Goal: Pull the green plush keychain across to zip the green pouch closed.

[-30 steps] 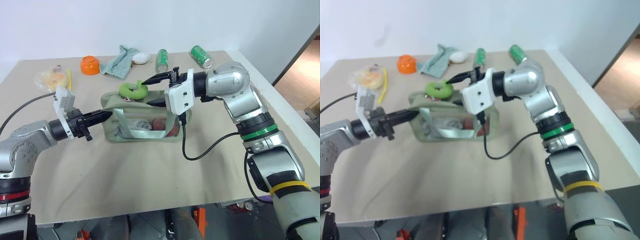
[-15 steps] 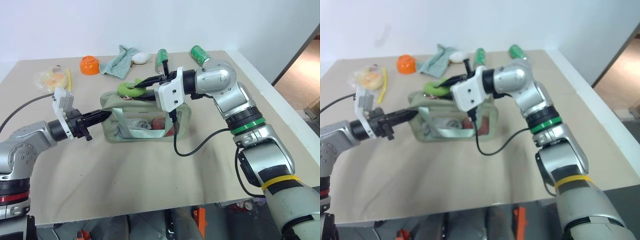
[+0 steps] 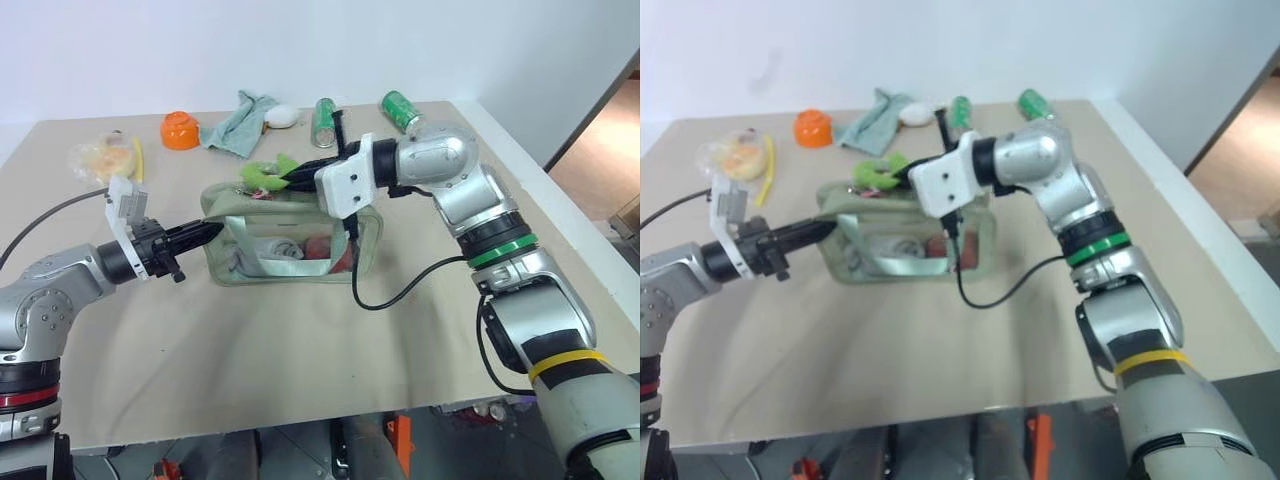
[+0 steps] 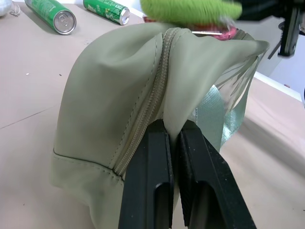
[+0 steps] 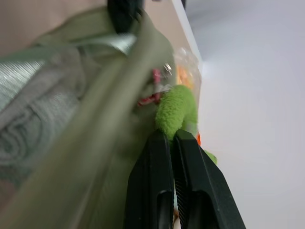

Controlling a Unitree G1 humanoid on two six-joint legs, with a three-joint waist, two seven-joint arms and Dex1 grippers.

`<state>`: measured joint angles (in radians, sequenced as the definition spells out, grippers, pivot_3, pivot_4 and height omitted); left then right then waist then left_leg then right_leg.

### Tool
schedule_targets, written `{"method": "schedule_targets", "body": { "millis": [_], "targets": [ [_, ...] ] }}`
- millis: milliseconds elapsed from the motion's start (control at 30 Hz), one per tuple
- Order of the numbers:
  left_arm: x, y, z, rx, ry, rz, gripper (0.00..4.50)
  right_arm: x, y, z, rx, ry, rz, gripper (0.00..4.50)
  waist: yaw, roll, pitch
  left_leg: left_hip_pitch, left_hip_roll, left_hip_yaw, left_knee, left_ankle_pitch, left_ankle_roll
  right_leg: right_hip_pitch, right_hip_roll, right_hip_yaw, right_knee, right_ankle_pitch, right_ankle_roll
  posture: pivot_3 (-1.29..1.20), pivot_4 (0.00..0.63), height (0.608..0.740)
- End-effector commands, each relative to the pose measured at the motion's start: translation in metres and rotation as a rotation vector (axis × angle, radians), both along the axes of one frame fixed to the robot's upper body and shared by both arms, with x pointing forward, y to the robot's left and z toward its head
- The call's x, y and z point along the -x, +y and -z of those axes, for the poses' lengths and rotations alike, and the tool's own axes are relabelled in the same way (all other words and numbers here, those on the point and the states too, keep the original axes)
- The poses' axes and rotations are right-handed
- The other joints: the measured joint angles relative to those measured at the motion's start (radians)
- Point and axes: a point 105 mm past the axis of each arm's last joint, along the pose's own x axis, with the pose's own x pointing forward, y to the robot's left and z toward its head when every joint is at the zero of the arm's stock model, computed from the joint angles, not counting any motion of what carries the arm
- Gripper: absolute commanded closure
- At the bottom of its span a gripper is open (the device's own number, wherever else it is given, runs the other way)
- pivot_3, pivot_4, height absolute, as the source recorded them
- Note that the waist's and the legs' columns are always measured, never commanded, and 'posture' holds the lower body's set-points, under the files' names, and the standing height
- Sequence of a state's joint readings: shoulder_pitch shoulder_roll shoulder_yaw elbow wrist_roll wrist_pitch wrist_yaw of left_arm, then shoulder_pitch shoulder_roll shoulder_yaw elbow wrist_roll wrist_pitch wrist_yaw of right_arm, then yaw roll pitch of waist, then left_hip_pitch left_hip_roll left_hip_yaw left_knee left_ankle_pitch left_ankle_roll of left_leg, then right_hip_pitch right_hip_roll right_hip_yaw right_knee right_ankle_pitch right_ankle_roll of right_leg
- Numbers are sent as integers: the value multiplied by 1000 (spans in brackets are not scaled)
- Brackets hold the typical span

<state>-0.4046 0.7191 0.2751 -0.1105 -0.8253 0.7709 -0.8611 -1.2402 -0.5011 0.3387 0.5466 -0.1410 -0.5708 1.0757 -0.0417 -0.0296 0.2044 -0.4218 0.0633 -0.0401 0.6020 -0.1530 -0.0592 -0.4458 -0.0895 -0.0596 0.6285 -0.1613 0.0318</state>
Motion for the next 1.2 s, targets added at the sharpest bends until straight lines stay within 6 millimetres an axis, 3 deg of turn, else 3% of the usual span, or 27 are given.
{"method": "schedule_targets", "body": {
  "millis": [33,267,433,667,767,867,967,1033,1200],
  "targets": [
    [-1,0,-6,3,-25,5,4500,5,-21,-35,-70,-71,38,4464,0,0,0,0,0,0,0,0,0,0,0,0,0,0,0,0,150,740],
    [-5,-4,-8,5,-25,24,4500,-5,-61,-54,-59,-146,195,4464,2,0,0,0,0,0,0,0,0,0,0,0,0,0,0,0,150,740],
    [-6,-4,-8,4,-26,29,4500,-12,-90,-53,-38,-179,308,4464,7,0,0,0,0,0,0,0,0,0,0,0,0,0,0,0,150,740],
    [-5,-3,-9,6,-30,28,4500,-24,-158,2,110,-57,567,4464,20,0,0,0,0,2,1,0,0,0,0,2,-1,0,1,0,150,740],
    [-3,-3,-10,7,-30,28,4500,-33,-210,38,191,-39,764,4464,20,0,0,1,0,5,0,0,0,-1,0,4,-1,0,1,0,150,740],
    [-3,-3,-10,7,-28,27,4500,-35,-229,67,222,-12,826,4464,19,0,0,1,0,7,1,0,0,-1,0,6,-1,1,2,0,150,740],
    [-2,-3,-10,6,-27,26,4500,-35,-234,96,247,17,843,4464,19,0,0,2,0,9,1,0,0,-2,0,8,-1,2,3,0,150,740],
    [-2,-2,-10,7,-26,25,4500,-35,-227,113,249,40,821,4464,19,-1,0,1,0,9,2,0,0,-2,0,8,-1,2,3,0,150,740],
    [-1,-3,-10,9,-25,23,4500,-26,-178,157,221,138,682,4464,18,-3,0,4,0,9,3,0,0,2,0,9,-1,2,4,0,150,740]
  ]
}}
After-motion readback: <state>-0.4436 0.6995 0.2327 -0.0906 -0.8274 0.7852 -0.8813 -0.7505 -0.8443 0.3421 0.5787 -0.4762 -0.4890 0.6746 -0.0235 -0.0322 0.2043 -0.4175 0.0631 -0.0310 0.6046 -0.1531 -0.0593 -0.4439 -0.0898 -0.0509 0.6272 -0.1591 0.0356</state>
